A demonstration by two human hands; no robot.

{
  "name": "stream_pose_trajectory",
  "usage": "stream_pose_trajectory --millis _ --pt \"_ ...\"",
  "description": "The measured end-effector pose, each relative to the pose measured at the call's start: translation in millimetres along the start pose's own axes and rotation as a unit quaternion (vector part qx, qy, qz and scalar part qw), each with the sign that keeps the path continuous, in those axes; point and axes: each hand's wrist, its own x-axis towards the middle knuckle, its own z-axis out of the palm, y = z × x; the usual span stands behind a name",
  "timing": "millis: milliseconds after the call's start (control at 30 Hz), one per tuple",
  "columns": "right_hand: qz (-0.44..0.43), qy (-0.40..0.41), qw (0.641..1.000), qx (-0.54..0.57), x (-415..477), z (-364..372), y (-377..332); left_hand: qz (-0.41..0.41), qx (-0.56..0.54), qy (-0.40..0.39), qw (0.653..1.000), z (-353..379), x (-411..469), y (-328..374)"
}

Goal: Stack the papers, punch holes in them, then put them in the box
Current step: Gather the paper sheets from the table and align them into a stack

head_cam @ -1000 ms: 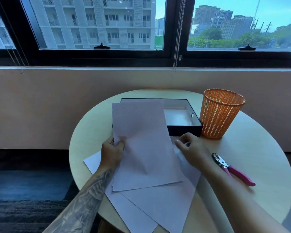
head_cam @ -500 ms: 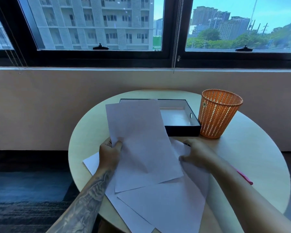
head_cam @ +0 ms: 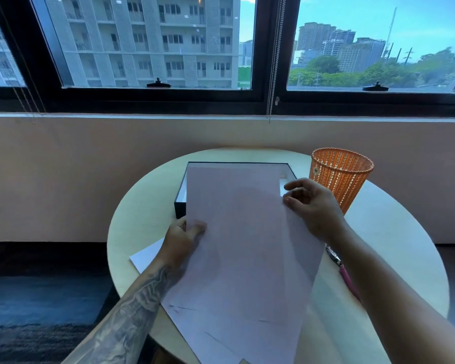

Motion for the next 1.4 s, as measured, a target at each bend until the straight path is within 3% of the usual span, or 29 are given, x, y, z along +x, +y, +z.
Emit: stream_pose_trajectory --millis 133,300,400,500,567,733,867,1067,1400 --pt "-0.039 0.033 0.999 0.017 4 7 -9 -0.024 -0.023 -0.077 0.996 1 -1 7" --pt "-0.053 0.113 0.992 -0.028 5 10 -7 -0.007 -0.027 -0.039 0.999 -4 1 7" --pt "0.066 0.152 0.986 0.023 -4 10 -1 0.012 -0.035 -0.008 0.999 -7 1 8" --pt "0.208 0.046 0.971 0.109 -17 17 8 0.027 -0.061 0.025 0.997 -8 2 7" --pt "0.231 -0.005 0.964 0.133 -27 25 10 0.033 -0.061 0.047 0.996 -7 3 8" --pt "0.163 0.073 0.971 0.16 -29 32 -2 0.085 -0.042 0.075 0.993 -4 1 25" --pt "0.05 0.067 0.974 0.21 -26 26 -19 0.096 -0.027 0.043 0.994 -2 0 37" --pt "0.084 0.045 0.958 0.271 -25 25 -21 0.064 -0.036 0.029 0.997 4 -7 42" --pt "-0.083 0.094 0.948 0.293 2 13 -69 0.173 -0.021 0.066 0.982 21 -13 115"
